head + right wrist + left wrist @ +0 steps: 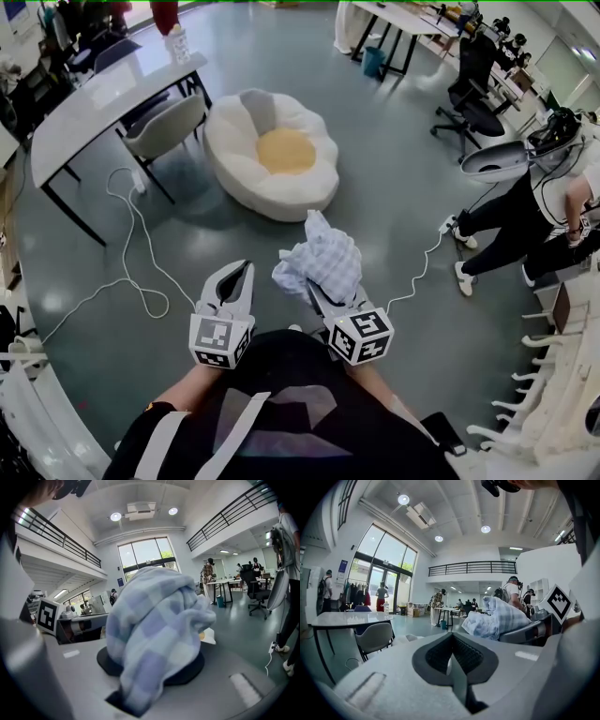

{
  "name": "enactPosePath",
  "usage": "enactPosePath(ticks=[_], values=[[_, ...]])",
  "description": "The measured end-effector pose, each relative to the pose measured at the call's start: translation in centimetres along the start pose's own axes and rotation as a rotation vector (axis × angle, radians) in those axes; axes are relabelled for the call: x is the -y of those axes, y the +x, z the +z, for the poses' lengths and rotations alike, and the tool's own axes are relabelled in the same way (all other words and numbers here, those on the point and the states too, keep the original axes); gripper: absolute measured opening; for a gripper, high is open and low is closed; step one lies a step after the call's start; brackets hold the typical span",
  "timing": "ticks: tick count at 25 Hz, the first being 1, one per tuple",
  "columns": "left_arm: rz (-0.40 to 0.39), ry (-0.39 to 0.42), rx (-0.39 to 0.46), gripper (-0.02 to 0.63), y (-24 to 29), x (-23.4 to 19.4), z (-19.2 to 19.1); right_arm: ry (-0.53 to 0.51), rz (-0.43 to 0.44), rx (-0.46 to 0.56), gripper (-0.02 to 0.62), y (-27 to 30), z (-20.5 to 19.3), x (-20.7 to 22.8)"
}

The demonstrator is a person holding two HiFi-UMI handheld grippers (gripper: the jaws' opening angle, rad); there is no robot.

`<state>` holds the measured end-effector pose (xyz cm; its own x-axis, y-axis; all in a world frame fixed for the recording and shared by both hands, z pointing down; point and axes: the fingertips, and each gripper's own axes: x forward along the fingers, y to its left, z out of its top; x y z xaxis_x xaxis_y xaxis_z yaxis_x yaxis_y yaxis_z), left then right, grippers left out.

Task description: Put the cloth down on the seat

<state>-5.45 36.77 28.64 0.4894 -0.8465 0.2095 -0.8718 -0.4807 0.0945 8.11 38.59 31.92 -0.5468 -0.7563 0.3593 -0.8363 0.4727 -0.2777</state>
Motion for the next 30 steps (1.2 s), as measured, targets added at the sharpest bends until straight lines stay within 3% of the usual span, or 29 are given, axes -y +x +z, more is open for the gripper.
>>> enactPosePath(ticks=[19, 30], values=[[0.063, -0.007, -0.022, -0.002, 0.6, 1.2, -1.3, -0.008, 0.052, -0.042, 0.160, 0.5, -0.8, 2.0], [0.006, 0.001, -0.015, -0.002, 5.0, 0.1, -1.0, -0.005, 0.007, -0.034, 0.160, 2.9, -0.1, 4.5]])
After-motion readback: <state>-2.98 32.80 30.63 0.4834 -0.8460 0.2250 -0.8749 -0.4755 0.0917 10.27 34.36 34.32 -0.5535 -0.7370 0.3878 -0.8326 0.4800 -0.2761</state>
